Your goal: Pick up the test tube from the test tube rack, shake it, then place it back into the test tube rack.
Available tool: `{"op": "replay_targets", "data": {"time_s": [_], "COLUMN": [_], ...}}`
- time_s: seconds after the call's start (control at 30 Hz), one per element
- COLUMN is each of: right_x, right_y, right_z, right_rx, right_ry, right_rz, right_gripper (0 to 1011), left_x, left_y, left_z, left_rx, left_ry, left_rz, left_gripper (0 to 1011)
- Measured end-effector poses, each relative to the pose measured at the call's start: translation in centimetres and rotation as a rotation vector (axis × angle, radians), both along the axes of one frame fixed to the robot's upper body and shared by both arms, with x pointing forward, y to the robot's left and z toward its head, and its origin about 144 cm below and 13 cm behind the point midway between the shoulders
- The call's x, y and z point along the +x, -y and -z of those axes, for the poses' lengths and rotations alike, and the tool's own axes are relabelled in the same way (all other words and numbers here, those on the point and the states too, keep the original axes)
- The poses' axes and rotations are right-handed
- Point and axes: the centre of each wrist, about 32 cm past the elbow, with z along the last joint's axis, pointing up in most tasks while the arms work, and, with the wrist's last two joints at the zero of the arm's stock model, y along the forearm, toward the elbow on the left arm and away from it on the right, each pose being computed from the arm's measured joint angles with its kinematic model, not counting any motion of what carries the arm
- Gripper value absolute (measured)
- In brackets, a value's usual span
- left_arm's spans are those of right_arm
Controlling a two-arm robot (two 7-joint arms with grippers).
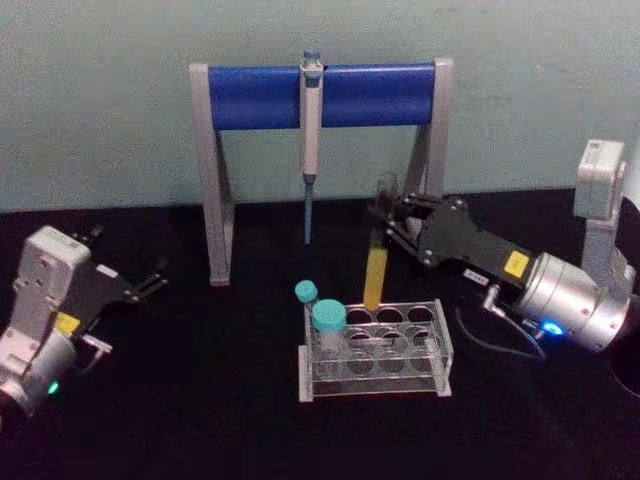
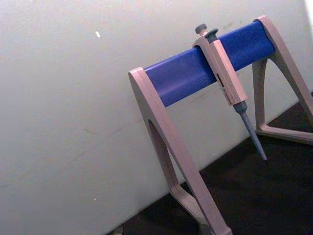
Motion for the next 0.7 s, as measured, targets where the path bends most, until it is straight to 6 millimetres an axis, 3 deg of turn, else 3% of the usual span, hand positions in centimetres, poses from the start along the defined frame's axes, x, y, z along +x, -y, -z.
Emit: {"op": "replay_targets", "data": {"time_s": [0.33, 0.7], "right_x": [-1.8, -4.9], "right_y": [2.0, 4.9], "right_z": [-0.7, -1.5], "right_rx": [-0.051, -0.139], "right_ry": [-0.035, -0.033], "right_rz": [-0.086, 0.099], "right_gripper": [232, 232], "left_x": [0.0, 0.0], "left_y": [0.0, 0.0], "left_z": [0.0, 0.0], "left_rx": [0.000, 0.000], "left_ry": [0.000, 0.000], "left_rz": [0.000, 0.000], "left_gripper": [1001, 1001]}}
